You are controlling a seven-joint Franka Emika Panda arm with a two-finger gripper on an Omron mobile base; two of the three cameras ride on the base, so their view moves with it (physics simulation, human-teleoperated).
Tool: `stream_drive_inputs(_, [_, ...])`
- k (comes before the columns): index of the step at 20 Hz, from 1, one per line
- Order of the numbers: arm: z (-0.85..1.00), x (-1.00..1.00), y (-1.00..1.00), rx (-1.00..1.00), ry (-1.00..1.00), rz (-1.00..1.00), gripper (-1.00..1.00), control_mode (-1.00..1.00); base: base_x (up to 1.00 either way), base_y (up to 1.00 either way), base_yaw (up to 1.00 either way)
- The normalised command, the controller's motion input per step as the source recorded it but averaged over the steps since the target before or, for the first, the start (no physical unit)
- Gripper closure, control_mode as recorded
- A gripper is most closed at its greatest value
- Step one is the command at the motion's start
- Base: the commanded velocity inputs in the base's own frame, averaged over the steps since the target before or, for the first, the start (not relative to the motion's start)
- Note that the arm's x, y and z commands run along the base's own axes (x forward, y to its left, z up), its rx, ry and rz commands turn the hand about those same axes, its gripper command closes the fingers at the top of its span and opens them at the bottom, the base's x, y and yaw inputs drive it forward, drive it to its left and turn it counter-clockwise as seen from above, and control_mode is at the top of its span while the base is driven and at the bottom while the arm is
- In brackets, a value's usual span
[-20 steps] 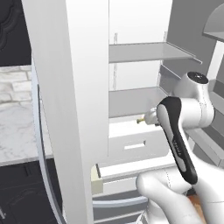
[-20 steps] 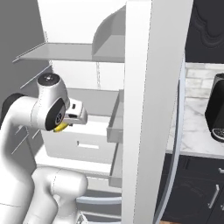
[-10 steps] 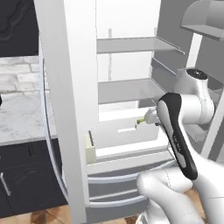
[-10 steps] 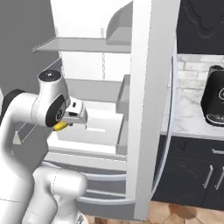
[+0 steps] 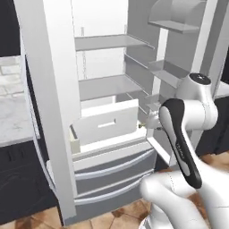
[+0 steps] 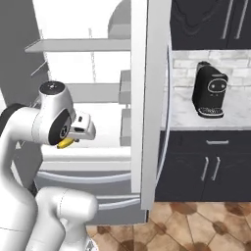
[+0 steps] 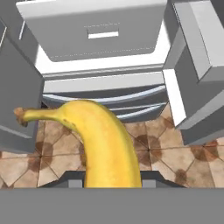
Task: Retrieve the apple and banana from the fridge and place them into the bowl on the dining table.
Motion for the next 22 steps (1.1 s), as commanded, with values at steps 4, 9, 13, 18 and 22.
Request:
stream_drive_inputs(4, [0.00,0.00,0.00,0.00,0.00,0.00,1.00,1.00,-0.44,0.31,-0.52])
stream_drive_inputs(9, [0.00,0.00,0.00,0.00,0.00,0.00,1.00,1.00,-0.64,0.47,-0.52])
stream_drive_inputs(13, [0.00,0.00,0.00,0.00,0.00,0.00,1.00,1.00,-0.71,0.26,-0.52])
stream_drive_inputs(18, [0.00,0.00,0.00,0.00,0.00,0.00,1.00,1.00,-0.49,-0.01,-0.53])
stream_drive_inputs(22, [0.00,0.00,0.00,0.00,0.00,0.00,1.00,1.00,-0.08,-0.29,-0.55])
